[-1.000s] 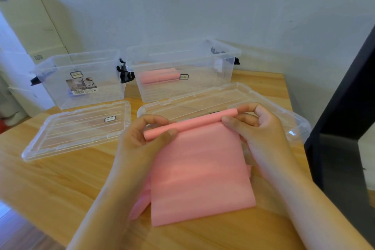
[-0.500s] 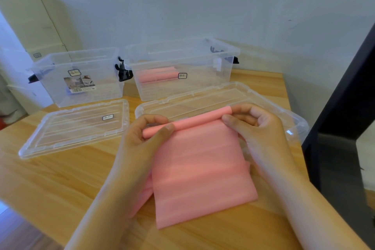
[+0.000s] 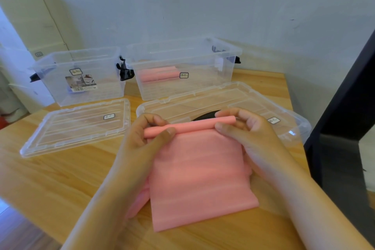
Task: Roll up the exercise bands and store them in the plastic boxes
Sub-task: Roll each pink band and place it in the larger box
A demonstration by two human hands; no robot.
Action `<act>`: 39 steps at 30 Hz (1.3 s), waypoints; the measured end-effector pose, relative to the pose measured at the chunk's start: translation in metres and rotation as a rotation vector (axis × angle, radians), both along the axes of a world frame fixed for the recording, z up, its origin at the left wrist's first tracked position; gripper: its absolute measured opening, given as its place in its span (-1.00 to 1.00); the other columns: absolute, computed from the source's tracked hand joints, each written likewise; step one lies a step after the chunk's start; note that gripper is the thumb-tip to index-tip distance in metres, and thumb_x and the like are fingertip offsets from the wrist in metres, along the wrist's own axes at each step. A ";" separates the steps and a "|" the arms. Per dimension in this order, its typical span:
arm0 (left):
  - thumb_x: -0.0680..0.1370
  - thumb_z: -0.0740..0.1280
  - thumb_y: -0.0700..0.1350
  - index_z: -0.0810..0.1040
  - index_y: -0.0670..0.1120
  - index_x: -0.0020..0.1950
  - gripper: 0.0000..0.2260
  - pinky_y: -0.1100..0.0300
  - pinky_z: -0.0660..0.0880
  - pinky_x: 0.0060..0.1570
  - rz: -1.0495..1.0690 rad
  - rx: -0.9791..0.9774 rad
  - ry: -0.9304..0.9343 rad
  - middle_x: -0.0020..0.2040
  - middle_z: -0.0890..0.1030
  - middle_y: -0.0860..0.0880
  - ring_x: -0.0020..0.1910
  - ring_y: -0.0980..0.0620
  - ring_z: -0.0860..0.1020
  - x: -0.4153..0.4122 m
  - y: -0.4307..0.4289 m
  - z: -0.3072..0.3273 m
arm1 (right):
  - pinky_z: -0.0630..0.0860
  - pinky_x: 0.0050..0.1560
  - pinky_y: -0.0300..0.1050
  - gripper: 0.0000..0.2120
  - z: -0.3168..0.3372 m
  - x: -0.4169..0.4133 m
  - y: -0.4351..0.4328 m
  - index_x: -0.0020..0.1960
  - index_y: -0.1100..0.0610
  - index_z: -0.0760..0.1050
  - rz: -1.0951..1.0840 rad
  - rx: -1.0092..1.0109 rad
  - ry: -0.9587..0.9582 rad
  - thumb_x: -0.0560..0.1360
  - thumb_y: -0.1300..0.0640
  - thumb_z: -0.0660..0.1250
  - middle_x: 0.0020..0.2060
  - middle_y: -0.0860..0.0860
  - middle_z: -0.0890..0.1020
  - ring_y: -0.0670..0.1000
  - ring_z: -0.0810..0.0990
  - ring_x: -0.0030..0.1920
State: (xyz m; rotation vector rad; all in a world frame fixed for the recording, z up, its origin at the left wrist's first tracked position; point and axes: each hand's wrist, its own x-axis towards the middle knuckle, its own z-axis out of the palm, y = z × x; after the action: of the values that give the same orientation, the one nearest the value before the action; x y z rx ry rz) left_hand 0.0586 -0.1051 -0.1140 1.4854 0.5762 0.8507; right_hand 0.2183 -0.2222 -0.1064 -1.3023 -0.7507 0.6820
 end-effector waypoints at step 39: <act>0.30 0.53 -0.15 0.60 0.10 -0.24 -0.81 0.20 0.48 -0.04 -0.058 0.069 0.027 -0.07 0.70 -0.01 -0.09 0.10 0.62 -0.011 0.009 0.004 | 0.36 -0.43 -0.42 -0.86 0.003 0.000 -0.002 -0.08 0.12 0.61 0.120 -0.082 -0.119 0.41 0.30 0.42 -0.32 -0.07 0.62 -0.19 0.52 -0.38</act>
State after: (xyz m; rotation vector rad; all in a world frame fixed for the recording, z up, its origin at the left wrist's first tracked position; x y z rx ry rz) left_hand 0.0475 -0.0962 -0.1096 1.5710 0.5258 0.8136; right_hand 0.2181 -0.2238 -0.1037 -1.3898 -0.9114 0.7426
